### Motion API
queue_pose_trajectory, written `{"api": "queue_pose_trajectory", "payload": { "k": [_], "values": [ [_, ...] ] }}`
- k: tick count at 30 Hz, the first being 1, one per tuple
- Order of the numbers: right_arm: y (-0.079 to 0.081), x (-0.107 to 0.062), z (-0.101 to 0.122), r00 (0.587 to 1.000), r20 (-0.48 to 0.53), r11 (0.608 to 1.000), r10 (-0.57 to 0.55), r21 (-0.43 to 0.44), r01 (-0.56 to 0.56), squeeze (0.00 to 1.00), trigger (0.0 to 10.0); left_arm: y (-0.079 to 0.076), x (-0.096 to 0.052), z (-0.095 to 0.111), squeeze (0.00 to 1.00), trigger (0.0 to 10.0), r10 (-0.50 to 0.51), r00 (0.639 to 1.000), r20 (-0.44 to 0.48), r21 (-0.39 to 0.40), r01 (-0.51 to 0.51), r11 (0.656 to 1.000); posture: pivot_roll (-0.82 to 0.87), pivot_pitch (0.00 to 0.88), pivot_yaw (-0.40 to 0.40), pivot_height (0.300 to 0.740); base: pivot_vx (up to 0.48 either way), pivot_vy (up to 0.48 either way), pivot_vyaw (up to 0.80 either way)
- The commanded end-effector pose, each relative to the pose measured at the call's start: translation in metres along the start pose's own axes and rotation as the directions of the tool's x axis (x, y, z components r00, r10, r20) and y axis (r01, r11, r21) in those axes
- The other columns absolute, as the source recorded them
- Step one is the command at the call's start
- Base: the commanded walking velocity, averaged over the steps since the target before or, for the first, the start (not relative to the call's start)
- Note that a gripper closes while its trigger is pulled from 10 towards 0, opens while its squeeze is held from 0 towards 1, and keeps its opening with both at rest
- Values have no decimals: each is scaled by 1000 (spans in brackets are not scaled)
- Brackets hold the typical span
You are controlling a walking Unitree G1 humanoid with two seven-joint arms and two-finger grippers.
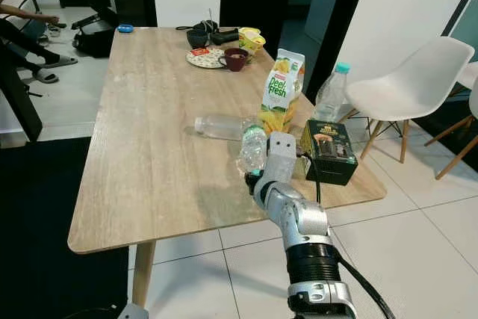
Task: Restocking fridge
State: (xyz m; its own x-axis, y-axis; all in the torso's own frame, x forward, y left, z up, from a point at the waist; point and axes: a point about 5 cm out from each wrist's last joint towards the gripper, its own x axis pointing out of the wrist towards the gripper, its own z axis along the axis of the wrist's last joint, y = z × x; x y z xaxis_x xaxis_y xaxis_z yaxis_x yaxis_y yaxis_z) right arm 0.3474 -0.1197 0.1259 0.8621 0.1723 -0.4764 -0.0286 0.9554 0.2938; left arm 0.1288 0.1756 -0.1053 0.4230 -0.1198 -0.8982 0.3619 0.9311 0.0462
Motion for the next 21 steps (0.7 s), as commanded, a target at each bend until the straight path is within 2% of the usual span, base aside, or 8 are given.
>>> {"api": "queue_pose_trajectory", "payload": {
  "k": [1,8,13,16,20,21],
  "values": [
    [-6,-1,12,998,57,1000,6,14,-7,0,10000,-14,-2,-19,0,10000,-46,996,-76,-17,45,999,39,0,-80,740,0,0,0],
    [-11,-3,23,994,98,999,45,25,-48,0,10000,-14,-2,-19,0,10000,-46,996,-76,-18,45,999,41,0,-79,740,0,0,0],
    [-20,-10,45,977,182,994,106,5,-109,0,10000,-13,-2,-19,0,10000,-47,996,-75,-18,46,999,40,0,-78,740,0,0,0],
    [-24,-15,58,955,241,984,173,-2,-178,0,10000,-13,-2,-19,0,10000,-47,996,-74,-18,46,999,42,0,-78,740,0,0,0],
    [-25,-20,64,936,273,974,221,-15,-226,0,10000,-13,-2,-19,0,10000,-47,996,-74,-19,46,999,43,0,-79,740,0,0,0],
    [-27,-27,70,903,305,952,303,-65,-298,0,10000,-13,-2,-19,0,10000,-48,996,-74,-20,46,999,43,0,-77,740,0,0,0]
  ]
}}
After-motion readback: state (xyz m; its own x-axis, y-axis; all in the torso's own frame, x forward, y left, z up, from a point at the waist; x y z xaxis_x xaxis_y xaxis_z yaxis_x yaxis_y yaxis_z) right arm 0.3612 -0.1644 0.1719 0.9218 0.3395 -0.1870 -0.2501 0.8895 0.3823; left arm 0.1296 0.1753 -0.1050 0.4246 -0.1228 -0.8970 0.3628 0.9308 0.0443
